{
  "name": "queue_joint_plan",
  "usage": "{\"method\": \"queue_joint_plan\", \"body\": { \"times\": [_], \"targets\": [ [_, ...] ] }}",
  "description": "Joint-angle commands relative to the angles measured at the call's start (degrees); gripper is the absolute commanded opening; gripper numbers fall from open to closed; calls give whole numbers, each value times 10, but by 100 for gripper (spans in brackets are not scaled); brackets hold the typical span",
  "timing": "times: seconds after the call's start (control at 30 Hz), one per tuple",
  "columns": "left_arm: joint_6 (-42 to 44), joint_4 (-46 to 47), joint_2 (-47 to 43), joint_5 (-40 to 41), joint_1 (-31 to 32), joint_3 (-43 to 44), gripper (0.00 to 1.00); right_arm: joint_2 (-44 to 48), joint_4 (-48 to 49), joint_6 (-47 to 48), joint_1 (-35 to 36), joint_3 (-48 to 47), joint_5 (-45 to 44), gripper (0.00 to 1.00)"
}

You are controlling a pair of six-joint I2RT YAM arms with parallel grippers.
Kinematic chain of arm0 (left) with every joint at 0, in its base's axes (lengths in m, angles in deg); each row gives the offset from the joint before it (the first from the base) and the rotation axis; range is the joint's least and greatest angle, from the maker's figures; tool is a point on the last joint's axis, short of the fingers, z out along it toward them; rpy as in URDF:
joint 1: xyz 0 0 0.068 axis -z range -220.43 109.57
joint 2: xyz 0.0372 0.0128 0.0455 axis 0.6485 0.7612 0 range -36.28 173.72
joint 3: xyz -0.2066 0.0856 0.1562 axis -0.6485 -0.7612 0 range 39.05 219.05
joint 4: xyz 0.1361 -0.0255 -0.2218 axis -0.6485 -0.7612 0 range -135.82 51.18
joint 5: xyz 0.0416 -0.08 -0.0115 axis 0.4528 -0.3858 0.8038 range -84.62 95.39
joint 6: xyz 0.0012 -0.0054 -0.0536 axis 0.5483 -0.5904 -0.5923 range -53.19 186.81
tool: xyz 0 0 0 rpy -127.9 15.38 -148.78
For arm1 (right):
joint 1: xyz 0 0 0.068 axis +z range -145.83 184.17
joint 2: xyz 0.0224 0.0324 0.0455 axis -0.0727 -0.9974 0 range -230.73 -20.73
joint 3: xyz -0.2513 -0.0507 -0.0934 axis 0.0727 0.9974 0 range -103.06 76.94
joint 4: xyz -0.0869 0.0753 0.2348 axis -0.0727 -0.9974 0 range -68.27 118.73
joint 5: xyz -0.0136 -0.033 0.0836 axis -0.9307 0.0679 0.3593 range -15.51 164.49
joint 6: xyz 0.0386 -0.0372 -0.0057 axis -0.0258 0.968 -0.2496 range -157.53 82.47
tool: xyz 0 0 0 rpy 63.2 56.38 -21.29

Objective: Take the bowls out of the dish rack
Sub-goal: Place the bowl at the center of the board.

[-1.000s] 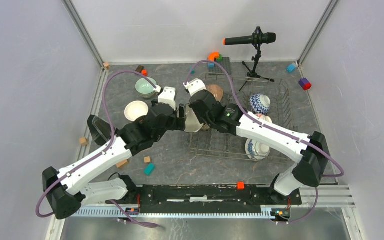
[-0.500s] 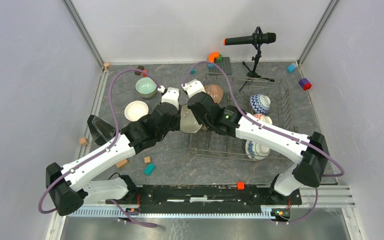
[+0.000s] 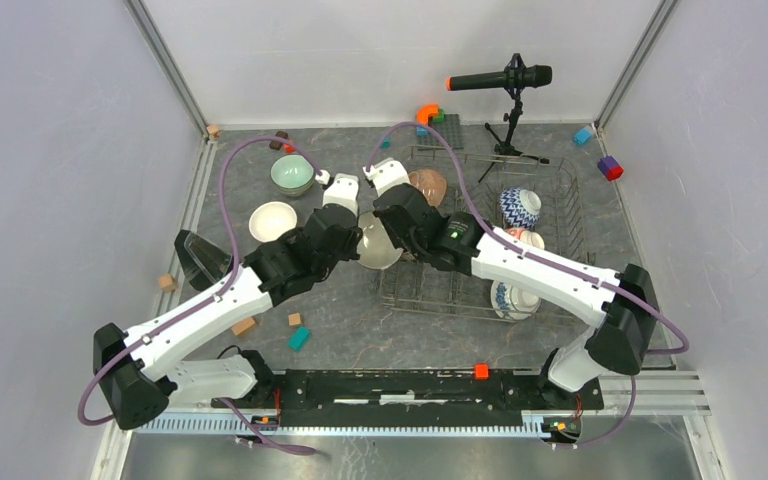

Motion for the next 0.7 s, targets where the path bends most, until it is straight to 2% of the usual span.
{"method": "queue_joint_plan", "body": {
  "times": [0.0, 0.1, 0.27, 0.43, 0.67],
  "targets": [
    [11, -4, 0, 11, 2, 17, 2, 36, 66, -6, 0, 6, 38, 39],
    [7, -1, -3, 22, 2, 14, 2, 48, 65, -10, 0, 10, 50, 58],
    [4, 9, -14, 42, 2, 6, 2, 84, 65, -13, 0, 25, 56, 75],
    [-4, 19, -18, 64, -13, 4, 2, 161, 51, -8, 0, 73, 29, 81],
    [-83, 16, 55, -1, -105, 81, 2, 382, 199, 22, 0, 334, 40, 80]
  ]
}}
